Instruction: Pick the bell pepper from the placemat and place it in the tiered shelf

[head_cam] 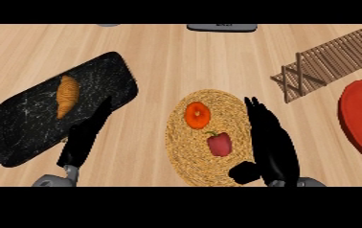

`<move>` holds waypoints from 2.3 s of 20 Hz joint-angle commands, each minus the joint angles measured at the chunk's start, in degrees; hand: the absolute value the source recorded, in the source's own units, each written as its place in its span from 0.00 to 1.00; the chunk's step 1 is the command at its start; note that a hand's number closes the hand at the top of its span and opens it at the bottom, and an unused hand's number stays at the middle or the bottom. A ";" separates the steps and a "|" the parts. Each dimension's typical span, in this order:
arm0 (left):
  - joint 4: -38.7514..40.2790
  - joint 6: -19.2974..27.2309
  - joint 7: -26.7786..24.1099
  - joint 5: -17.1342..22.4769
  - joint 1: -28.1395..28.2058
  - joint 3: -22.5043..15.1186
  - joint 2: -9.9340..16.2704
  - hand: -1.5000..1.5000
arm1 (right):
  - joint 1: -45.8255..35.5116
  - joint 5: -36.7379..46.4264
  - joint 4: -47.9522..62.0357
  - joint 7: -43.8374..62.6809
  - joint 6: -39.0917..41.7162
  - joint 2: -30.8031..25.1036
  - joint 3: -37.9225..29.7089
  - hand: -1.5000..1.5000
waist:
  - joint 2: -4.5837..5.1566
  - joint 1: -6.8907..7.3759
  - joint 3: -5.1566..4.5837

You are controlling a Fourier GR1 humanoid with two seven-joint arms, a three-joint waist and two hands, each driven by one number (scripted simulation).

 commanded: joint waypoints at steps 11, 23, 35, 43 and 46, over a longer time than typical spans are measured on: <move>2.42 -1.07 0.12 0.30 -0.90 2.29 -0.43 0.50 | -5.34 11.84 12.66 18.25 11.62 20.17 0.93 0.00 | -0.12 -1.97 0.12; 2.87 -1.52 -1.29 -0.11 -0.93 3.81 -1.78 0.50 | 0.17 20.57 18.22 12.54 14.89 25.84 -3.47 0.00 | 0.01 -2.06 0.16; -1.02 -3.16 -1.47 -1.92 3.42 4.12 -1.46 0.50 | -0.53 23.59 27.32 4.35 15.94 28.79 -11.75 0.00 | 0.03 -1.51 0.20; -0.11 -3.92 0.46 -4.13 2.14 6.30 -3.23 0.50 | -2.64 20.97 33.44 1.67 10.47 28.84 -7.41 1.00 | 0.03 -1.39 0.22; -0.83 -4.36 2.68 -5.13 1.14 6.84 -4.38 0.50 | -2.94 22.05 33.30 -4.77 10.75 28.85 -10.88 1.00 | 0.01 -1.53 0.22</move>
